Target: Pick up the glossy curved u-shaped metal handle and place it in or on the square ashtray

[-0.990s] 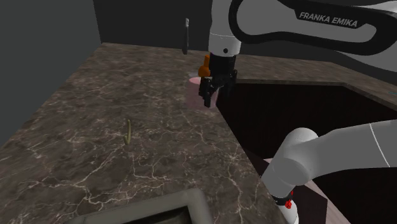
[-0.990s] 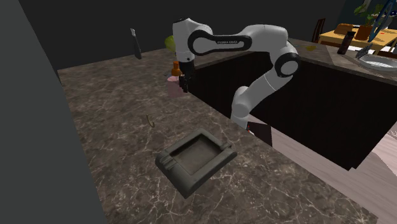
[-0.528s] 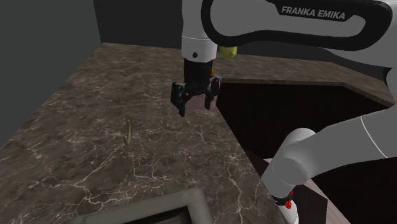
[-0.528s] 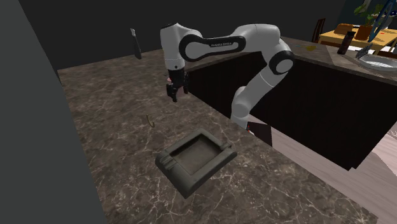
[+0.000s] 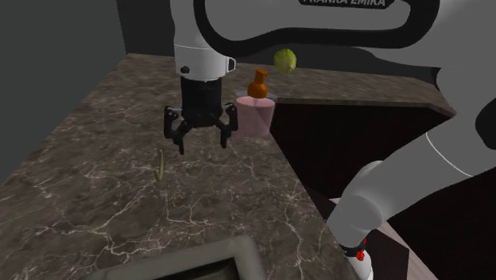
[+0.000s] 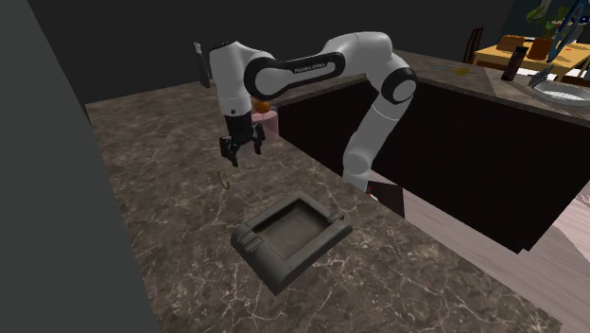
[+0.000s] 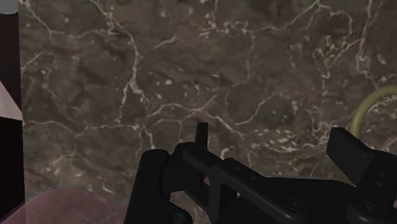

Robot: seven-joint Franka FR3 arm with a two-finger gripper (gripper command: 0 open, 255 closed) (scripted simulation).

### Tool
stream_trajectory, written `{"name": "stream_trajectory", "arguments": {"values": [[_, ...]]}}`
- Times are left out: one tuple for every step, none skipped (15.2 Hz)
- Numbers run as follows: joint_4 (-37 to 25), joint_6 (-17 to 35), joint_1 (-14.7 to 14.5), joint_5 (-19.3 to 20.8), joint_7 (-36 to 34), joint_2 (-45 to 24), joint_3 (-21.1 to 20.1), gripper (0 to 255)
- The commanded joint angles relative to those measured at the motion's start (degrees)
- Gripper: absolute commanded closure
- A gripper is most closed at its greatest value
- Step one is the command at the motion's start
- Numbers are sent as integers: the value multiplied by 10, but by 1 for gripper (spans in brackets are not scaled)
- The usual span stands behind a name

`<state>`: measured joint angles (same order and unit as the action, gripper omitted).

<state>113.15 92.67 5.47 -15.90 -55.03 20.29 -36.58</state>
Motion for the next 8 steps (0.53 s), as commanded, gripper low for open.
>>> {"name": "stream_trajectory", "arguments": {"values": [[-32, 14, 7, 8, -56, -43, -30, 0], [-51, 20, 11, 16, -84, -67, -45, 0], [-70, 26, 13, 26, -113, -92, -60, 0], [-90, 31, 15, 39, -142, -119, -75, 0], [-112, 35, 14, 54, -173, -147, -88, 0], [-134, 39, 12, 72, -204, -177, -100, 0], [-136, 39, 10, 73, -206, -180, -99, 0], [-127, 47, 8, 72, -205, -178, -99, 0]]}}
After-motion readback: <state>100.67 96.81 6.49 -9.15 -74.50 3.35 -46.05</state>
